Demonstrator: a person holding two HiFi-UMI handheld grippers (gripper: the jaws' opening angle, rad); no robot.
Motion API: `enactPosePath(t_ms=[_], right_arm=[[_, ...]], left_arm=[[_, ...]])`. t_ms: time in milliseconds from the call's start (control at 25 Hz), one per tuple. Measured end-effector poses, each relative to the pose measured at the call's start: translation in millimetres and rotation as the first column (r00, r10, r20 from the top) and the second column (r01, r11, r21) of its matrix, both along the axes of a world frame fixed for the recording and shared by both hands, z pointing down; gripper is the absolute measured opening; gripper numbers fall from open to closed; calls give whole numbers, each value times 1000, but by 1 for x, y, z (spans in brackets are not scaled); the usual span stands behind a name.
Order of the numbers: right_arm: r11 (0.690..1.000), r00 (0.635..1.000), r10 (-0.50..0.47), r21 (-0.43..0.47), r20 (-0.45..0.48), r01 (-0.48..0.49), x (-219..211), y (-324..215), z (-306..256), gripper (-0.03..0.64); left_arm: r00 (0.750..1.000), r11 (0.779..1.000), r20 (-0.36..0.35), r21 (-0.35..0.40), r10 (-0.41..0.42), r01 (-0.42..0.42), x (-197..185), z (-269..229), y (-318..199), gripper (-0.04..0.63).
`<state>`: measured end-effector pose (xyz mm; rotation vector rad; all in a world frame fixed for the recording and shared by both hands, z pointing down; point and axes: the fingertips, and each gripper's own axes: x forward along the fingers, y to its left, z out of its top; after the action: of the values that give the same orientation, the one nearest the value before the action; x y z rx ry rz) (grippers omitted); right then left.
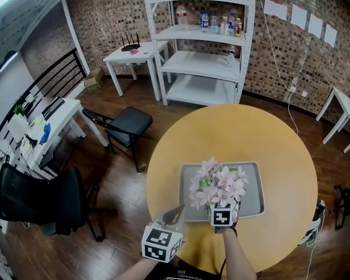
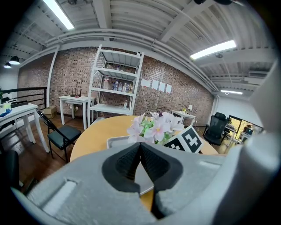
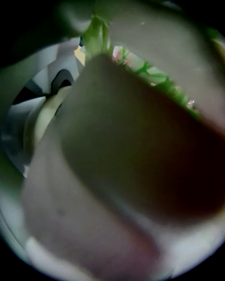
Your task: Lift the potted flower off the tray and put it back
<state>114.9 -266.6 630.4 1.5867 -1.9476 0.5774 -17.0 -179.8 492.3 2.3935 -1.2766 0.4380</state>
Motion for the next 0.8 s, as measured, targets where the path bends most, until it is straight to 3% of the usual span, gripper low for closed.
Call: enactPosePath(t_ms=[320, 680, 800], right_arm=[[1000, 999, 16, -2, 37, -15, 2, 10, -6, 538], [995, 997, 53, 84, 49, -57, 3, 44, -35, 537], [991, 996, 74, 108, 39, -78, 6, 59, -43, 503]], left_arm=[[1000, 1000, 3, 0, 17, -17, 2, -7, 4, 3], [998, 998, -7, 9, 60, -60, 7, -10, 17, 3], [996, 995, -8, 26, 92, -91, 13, -11, 25, 3]])
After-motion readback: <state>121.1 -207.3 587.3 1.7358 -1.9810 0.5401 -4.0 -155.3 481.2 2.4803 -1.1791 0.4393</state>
